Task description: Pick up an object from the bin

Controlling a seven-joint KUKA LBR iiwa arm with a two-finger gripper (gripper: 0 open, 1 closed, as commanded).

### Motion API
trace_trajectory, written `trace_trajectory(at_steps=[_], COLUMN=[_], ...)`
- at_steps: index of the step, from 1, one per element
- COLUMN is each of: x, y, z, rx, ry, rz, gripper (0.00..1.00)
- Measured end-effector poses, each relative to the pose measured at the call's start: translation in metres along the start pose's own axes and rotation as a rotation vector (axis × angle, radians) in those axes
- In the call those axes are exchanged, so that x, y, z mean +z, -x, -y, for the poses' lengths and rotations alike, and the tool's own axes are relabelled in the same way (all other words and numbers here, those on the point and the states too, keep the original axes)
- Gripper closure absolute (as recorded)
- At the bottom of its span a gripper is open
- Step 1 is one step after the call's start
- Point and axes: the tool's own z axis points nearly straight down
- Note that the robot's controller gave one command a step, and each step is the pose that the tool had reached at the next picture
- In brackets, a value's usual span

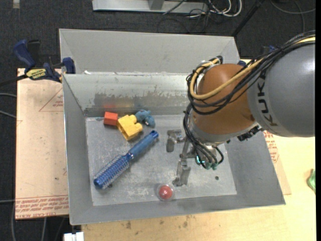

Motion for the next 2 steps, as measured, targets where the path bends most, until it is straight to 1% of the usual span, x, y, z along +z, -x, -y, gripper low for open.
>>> trace_trajectory(at_steps=[1,2], x=[0.062,0.121], y=[0.016,0.057], z=[-0.071,-0.119], rx=[-0.145,-0.222], ry=[0.001,0.001], rz=[0.004,0.009], gripper=[0.0,0.0])
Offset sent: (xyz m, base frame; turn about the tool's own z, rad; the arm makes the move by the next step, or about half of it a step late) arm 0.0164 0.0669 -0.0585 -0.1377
